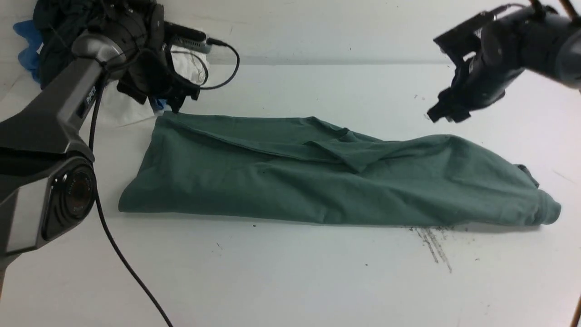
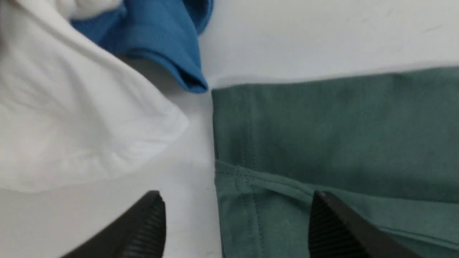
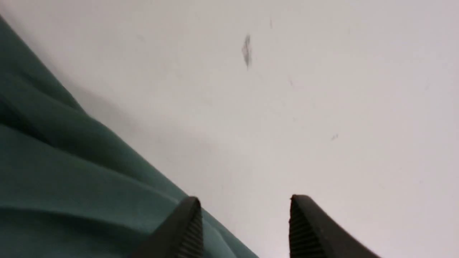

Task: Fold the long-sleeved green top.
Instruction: Use both arms to drag the lower edge of the fabric forward and fold it over the upper edge

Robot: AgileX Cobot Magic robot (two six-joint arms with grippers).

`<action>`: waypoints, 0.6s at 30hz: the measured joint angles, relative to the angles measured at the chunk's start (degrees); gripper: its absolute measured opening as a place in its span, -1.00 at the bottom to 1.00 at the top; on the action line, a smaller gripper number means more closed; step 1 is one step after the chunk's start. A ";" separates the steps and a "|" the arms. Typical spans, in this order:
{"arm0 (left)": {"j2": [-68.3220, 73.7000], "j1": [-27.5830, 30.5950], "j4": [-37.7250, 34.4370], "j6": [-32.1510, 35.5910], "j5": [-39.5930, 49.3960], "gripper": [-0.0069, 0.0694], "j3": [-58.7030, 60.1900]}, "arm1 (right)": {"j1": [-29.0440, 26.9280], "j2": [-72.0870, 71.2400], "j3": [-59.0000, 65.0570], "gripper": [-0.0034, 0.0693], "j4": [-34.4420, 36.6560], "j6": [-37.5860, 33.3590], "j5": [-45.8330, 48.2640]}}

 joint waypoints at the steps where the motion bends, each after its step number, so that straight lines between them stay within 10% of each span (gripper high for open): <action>1: -0.12 -0.24 -0.15 0.38 0.72 0.45 -1.83 | 0.61 -0.33 -1.02 -0.22 1.54 -0.56 0.62; 9: -1.59 -0.74 -6.84 3.09 1.66 0.10 -1.99 | 2.14 1.36 -2.13 -0.87 18.28 -8.14 9.01; 18: -5.62 -5.50 -21.97 11.26 1.86 -0.51 14.31 | 4.71 9.51 -2.13 -0.94 33.97 -20.03 12.62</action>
